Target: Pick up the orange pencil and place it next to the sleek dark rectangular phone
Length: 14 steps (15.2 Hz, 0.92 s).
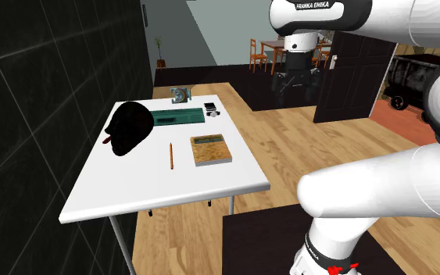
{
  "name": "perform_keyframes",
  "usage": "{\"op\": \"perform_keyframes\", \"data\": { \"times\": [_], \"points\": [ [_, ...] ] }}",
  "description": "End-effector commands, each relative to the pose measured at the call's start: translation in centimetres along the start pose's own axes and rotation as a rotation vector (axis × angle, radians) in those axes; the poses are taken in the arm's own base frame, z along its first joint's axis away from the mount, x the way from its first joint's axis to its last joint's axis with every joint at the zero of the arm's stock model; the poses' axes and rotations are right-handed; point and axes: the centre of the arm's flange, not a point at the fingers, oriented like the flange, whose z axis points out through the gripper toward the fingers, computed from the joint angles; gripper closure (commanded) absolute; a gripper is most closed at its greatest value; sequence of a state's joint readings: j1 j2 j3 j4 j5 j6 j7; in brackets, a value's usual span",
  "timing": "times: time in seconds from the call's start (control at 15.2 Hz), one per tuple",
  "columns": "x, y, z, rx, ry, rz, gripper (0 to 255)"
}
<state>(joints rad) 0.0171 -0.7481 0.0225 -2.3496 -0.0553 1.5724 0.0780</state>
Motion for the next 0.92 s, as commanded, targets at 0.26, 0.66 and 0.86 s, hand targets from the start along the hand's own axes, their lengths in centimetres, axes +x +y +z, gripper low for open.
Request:
{"op": "perform_keyframes", "data": {
  "times": [0.26,0.66,0.86],
  "points": [
    [1.2,-5.2,1.4,-0.017,0.001,-0.006,0],
    [2.9,-13.0,3.7,-0.042,0.003,-0.014,0],
    [3.7,-16.9,4.9,-0.055,0.004,-0.018,0]
  ]
}}
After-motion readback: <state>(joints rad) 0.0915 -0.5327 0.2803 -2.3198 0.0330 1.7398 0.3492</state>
